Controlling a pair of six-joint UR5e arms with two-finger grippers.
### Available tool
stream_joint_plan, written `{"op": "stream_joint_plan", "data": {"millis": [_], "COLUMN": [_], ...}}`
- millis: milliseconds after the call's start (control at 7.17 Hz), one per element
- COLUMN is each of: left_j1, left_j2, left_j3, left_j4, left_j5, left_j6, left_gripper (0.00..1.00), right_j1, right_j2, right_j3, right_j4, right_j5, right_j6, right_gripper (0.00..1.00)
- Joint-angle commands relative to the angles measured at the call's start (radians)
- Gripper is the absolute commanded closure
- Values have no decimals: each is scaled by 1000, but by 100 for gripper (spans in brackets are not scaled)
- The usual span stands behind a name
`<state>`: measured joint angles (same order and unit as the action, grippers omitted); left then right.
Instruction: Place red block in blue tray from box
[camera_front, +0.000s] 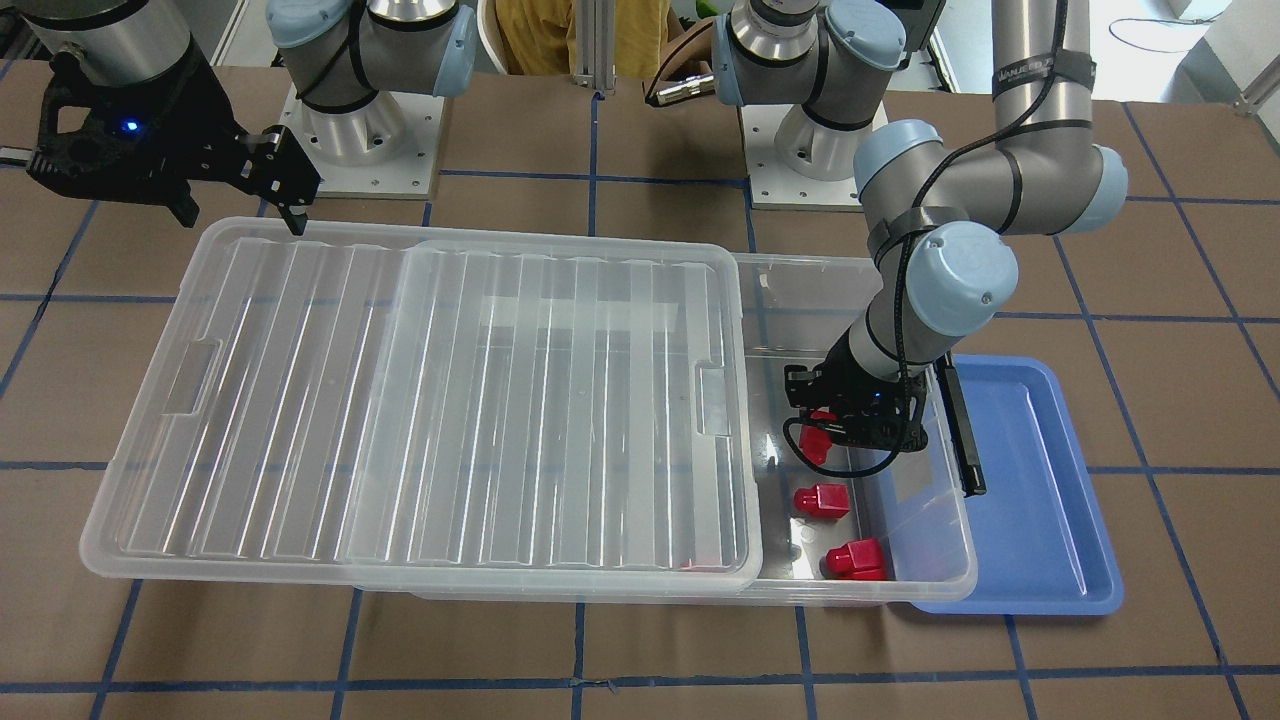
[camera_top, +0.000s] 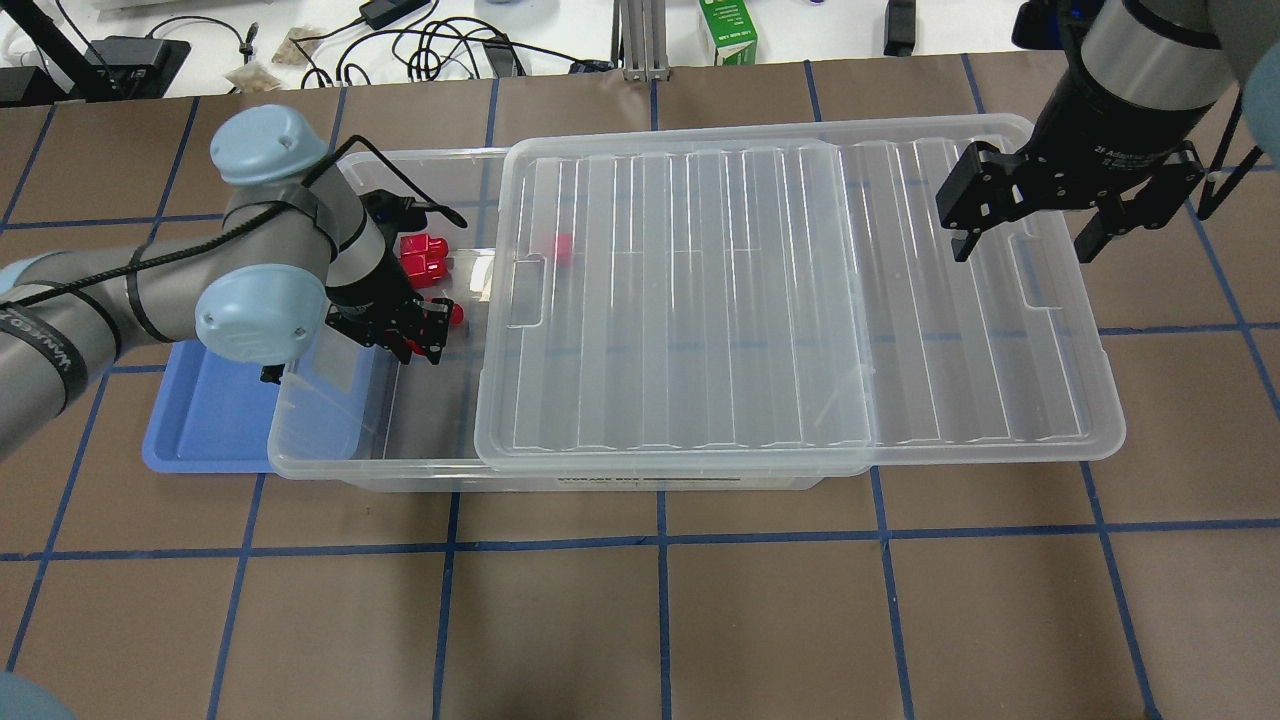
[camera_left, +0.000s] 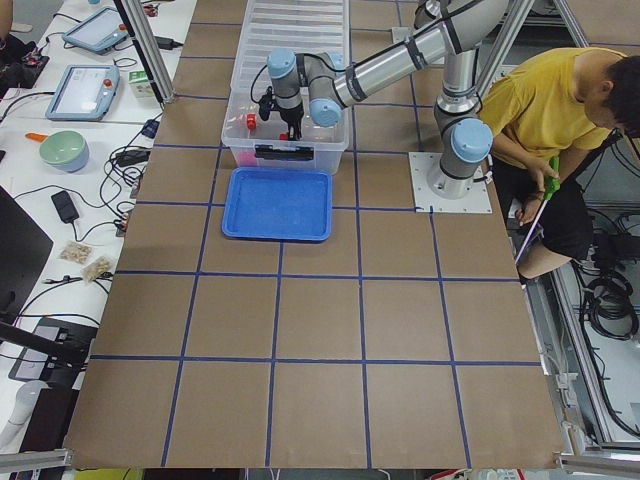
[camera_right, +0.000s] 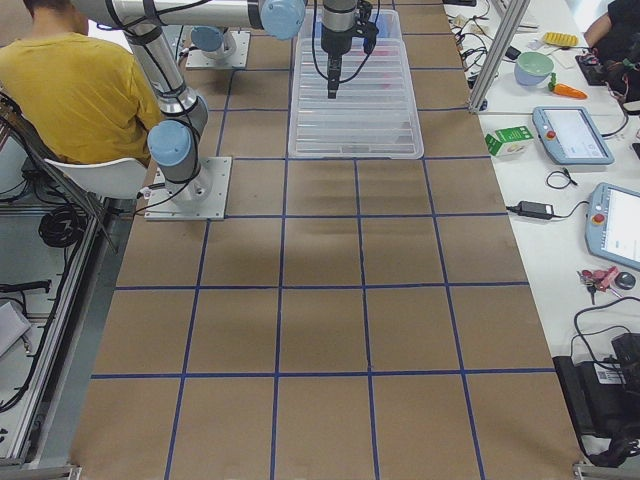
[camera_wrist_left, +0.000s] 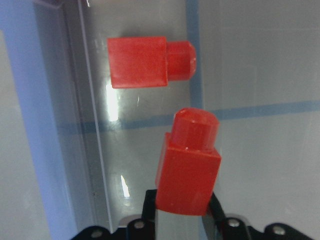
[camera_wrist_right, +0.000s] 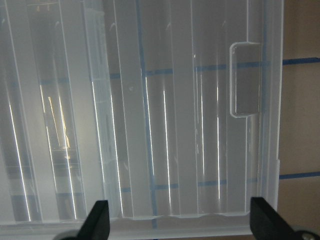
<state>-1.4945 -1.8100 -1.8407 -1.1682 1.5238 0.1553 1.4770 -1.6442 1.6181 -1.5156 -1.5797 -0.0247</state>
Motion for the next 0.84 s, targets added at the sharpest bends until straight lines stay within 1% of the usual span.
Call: {"op": "stream_joint_plan", "data": {"millis": [0,139,279,418,697], "left_j1": [-1,13,55,138,290], "left_j2": [59,57,44,49,29], "left_j3": [189,251,280,285,285], "left_j4": [-243,-278,-277,-277,-262], "left_j5": [3,6,9,7,4], "left_j6": [4,16,86,165,442], "left_gripper": [91,91,91,91,91], "right_j1": [-1,0,0,0,0], "right_j2": [0,0,1,0,0], "right_j3": [-3,-3,-1,-1,-1], "right_j4": [0,0,0,0,3], "right_j5": [3,4,1,1,0], "right_j6": [0,-1,0,0,0], "right_gripper": [0,0,0,0,0]}}
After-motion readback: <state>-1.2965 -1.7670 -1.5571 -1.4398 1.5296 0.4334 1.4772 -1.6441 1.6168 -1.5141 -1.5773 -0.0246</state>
